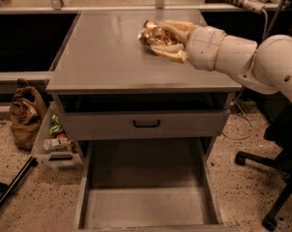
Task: Pick orange can from middle drawer and place on counter
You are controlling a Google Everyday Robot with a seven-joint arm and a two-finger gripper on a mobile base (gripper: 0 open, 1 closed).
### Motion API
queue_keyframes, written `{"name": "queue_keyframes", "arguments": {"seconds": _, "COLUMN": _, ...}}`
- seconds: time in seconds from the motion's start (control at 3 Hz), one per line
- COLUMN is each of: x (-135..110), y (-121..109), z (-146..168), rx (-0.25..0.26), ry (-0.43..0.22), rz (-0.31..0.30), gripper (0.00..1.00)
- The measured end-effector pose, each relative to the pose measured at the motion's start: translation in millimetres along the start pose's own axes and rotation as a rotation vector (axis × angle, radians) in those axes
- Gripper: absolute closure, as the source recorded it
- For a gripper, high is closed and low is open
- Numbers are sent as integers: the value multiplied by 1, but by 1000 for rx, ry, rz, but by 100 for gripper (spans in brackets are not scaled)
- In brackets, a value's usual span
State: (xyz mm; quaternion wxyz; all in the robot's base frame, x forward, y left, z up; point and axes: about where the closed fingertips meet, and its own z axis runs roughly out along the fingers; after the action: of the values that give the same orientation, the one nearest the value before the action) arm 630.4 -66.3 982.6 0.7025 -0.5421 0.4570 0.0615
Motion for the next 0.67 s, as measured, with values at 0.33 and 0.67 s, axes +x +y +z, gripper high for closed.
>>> {"name": "queue_keyframes", "arguments": {"seconds": 0.33, "x": 33, "y": 2, "z": 4, "rx": 15, "ry": 26, "rz": 46, "gripper": 100}}
{"name": "queue_keyframes", "arguments": {"seconds": 0.67, "x": 54, "y": 5, "z": 13, "rx": -30, "ry": 69, "rz": 67, "gripper": 100}}
